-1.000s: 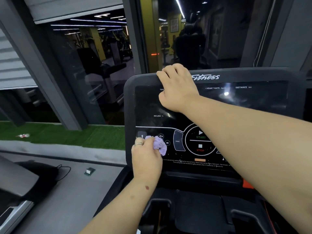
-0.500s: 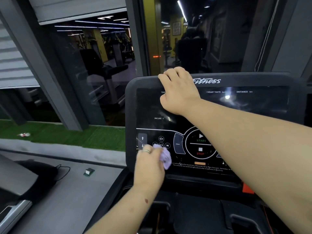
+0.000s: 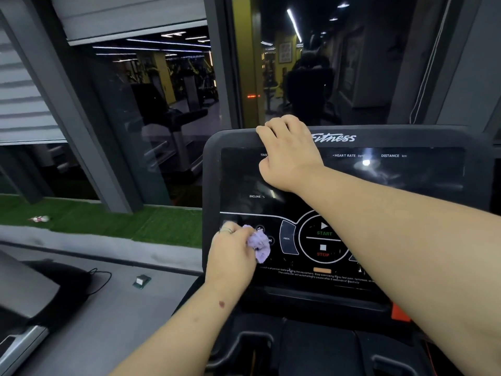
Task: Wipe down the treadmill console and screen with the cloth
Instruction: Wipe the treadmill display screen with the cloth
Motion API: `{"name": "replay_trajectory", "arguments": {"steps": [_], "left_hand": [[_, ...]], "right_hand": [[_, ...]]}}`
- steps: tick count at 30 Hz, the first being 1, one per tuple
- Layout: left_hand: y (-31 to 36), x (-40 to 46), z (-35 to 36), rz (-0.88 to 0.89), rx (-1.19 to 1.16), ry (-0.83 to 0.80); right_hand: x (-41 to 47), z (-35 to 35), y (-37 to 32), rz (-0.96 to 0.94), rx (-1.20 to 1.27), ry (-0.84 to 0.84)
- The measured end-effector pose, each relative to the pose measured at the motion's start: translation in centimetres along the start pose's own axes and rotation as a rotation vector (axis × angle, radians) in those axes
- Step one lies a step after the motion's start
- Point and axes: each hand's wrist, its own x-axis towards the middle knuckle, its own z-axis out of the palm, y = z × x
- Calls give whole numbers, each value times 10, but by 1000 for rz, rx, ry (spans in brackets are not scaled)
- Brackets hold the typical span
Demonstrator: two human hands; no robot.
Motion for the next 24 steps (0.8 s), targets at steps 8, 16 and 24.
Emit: {"name": "replay_trajectory", "arguments": {"steps": [8,16,24], "left_hand": [[8,82,-46,-88,-45,208],[13,-1,18,55,43,95],[-3,17,5,-52,-23,96]], "right_hand": [[-1,-2,2,-1,-8,-32],[0,-4,1,9,-4,-46],[-2,-7,3,-7,-6,-51]]}}
